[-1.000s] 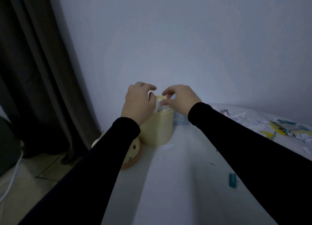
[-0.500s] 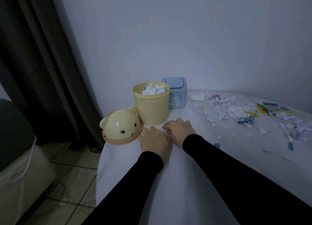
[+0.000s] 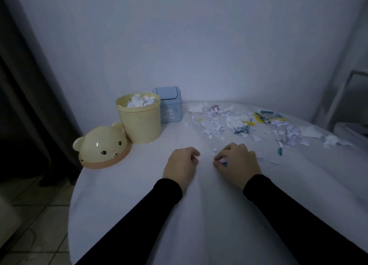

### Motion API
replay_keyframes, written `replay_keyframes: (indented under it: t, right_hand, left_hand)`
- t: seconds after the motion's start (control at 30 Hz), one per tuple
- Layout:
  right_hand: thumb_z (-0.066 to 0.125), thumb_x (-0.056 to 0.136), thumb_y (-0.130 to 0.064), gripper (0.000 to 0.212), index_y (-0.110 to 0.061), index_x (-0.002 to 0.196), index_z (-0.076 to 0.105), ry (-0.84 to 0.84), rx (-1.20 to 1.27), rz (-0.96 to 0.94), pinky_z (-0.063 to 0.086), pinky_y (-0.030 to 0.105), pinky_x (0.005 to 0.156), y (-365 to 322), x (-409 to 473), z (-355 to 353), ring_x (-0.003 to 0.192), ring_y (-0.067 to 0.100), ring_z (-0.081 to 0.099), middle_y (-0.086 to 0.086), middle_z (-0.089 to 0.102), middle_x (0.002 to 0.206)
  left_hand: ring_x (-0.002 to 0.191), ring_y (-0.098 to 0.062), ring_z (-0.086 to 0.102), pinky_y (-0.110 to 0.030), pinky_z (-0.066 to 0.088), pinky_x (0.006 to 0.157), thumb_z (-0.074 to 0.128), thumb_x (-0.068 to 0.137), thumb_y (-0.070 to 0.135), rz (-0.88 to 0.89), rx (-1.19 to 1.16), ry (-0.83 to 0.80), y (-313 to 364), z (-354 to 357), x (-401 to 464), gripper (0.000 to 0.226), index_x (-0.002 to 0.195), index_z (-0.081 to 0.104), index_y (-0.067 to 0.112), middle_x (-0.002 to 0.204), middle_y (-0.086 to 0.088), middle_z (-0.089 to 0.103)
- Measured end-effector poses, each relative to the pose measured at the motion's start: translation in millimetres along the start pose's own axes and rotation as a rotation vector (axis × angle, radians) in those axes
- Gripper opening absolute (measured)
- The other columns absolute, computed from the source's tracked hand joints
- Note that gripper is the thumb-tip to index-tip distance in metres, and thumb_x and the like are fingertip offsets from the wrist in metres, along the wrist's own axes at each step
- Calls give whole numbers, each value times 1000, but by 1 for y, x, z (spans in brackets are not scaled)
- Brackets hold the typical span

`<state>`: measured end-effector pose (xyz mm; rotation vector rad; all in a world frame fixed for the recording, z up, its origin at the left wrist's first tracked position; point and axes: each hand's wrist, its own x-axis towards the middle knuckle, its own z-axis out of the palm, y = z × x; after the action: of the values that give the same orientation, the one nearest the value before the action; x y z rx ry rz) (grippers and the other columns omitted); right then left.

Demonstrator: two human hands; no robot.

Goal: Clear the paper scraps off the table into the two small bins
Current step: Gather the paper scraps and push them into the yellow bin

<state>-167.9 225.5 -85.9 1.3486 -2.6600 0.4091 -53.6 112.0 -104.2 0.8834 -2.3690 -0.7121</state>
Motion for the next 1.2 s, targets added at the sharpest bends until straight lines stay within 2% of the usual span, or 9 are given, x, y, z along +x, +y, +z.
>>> replay_keyframes:
  t: [0.13, 0.23, 0.3, 0.43, 0.6, 0.73, 0.9, 1.07, 1.2]
  right_hand:
    - [57, 88, -46, 18, -36, 97, 69, -15, 69, 111, 38, 37, 93, 31, -6, -7, 117, 20, 46, -6, 54, 121]
    - [63, 82, -49, 19, -36, 94, 69, 13, 138, 196, 39, 37, 93, 49, -6, -8, 115, 21, 47, -4, 55, 118]
    - [67, 76, -56, 32, -36, 100, 65, 42, 182, 271, 39, 36, 93, 60, -5, -6, 114, 22, 50, -2, 56, 116]
    - [62, 72, -68, 48, -35, 106, 60, 38, 116, 371, 34, 36, 92, 71, -2, -4, 112, 22, 54, -4, 62, 111]
    - [56, 88, -44, 28, -30, 111, 64, 66, 170, 315, 32, 34, 93, 74, -4, -5, 113, 20, 56, -5, 66, 115]
    - [60, 87, -39, 37, -31, 123, 58, 110, 189, 302, 41, 34, 95, 76, -7, -4, 115, 22, 53, -1, 57, 122]
    - [59, 90, -27, 41, -15, 130, 56, 41, 339, 179, 41, 37, 100, 54, 0, 5, 113, 27, 53, 10, 50, 124]
    - [53, 94, -21, 38, -12, 131, 55, 116, 273, 78, 39, 35, 99, 24, 8, 11, 116, 27, 45, 10, 48, 124]
    - [50, 94, -12, 37, -8, 130, 55, 117, 289, 92, 40, 35, 98, 16, 12, 16, 115, 30, 45, 14, 47, 125]
  left_hand:
    - [107, -26, 56, -33, 42, 93, 70, 80, 22, -91, -13, 27, 21, 21, 7, 28, 107, 69, 18, 107, -8, 63]
    - [118, -28, 43, -38, 38, 95, 68, 79, 43, -229, 221, 131, 25, 23, 14, 43, 118, 63, 27, 124, -5, 47]
    - [118, -28, 48, -36, 39, 96, 65, 83, 44, -263, 215, 92, 28, 25, 17, 39, 116, 66, 24, 125, -6, 54]
    - [109, -27, 59, -30, 44, 90, 61, 88, 33, -94, 131, -17, 45, 42, 20, 27, 106, 73, 18, 114, -9, 67]
    - [107, -26, 58, -33, 44, 91, 54, 91, 33, 71, 138, -42, 68, 63, 22, 26, 108, 71, 21, 112, -7, 67]
    - [108, -28, 54, -36, 43, 91, 46, 94, 32, 68, 193, 22, 63, 61, 17, 29, 111, 69, 24, 114, -5, 61]
    - [120, -27, 41, -38, 33, 97, 46, 91, 39, -103, 305, 50, 52, 45, -1, 35, 121, 60, 26, 130, 1, 49]
    - [126, -30, 32, -45, 27, 98, 45, 89, 48, -337, 391, 150, 27, 21, -10, 48, 124, 52, 16, 139, -5, 40]
    - [136, -32, 21, -51, 18, 107, 40, 89, 50, -480, 412, 154, 2, 5, -1, 65, 139, 36, 8, 151, -12, 28]
